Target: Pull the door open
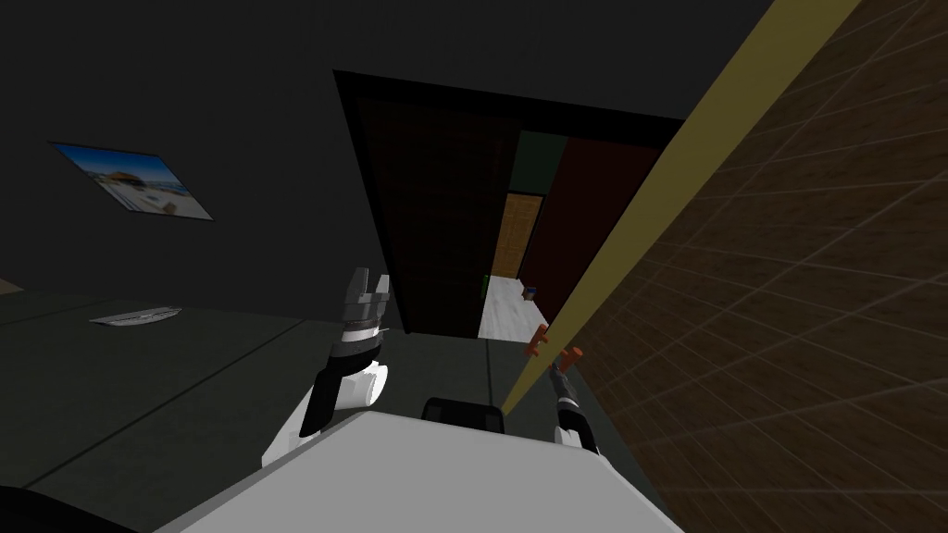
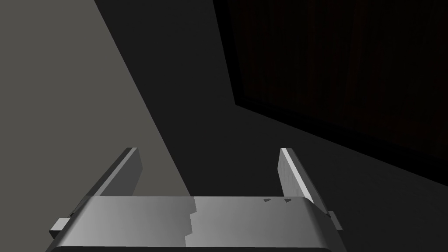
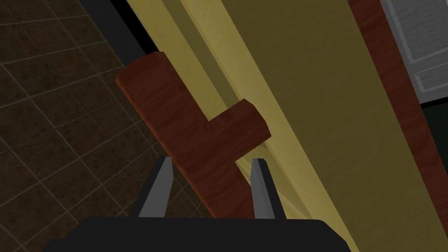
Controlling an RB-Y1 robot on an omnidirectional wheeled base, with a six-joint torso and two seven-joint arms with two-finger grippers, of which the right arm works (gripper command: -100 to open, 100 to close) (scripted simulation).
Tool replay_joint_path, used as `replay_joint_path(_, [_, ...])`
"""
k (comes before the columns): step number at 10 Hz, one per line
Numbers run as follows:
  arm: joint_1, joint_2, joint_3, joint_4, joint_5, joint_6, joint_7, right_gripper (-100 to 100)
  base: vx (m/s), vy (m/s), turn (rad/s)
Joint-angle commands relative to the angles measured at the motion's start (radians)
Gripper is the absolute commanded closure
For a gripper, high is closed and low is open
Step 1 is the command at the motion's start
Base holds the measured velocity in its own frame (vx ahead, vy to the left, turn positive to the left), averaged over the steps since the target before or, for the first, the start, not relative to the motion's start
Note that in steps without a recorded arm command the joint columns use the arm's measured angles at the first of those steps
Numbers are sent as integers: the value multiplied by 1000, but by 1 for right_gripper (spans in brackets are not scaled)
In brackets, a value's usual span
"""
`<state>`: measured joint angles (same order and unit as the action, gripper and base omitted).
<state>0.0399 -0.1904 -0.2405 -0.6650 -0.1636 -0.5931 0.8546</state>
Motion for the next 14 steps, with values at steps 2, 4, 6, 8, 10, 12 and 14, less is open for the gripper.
replay_joint_path(2, [-19,-4,-3,-41,-5,7,-13,100,-6,-5,6])
replay_joint_path(4, [-19,-4,-3,-41,-5,7,-13,100,5,5,-6])
replay_joint_path(6, [9,0,10,-19,-6,1,-39,100,-71,-46,40])
replay_joint_path(8, [7,-1,16,-18,-9,-2,-63,100,-46,-66,42])
replay_joint_path(10, [6,-2,19,-17,-11,-3,-76,100,-41,-52,49])
replay_joint_path(12, [5,-2,22,-17,-13,-5,-90,100,-12,-32,13])
replay_joint_path(14, [3,-3,28,-16,-17,-8,-117,100,-28,-28,64])
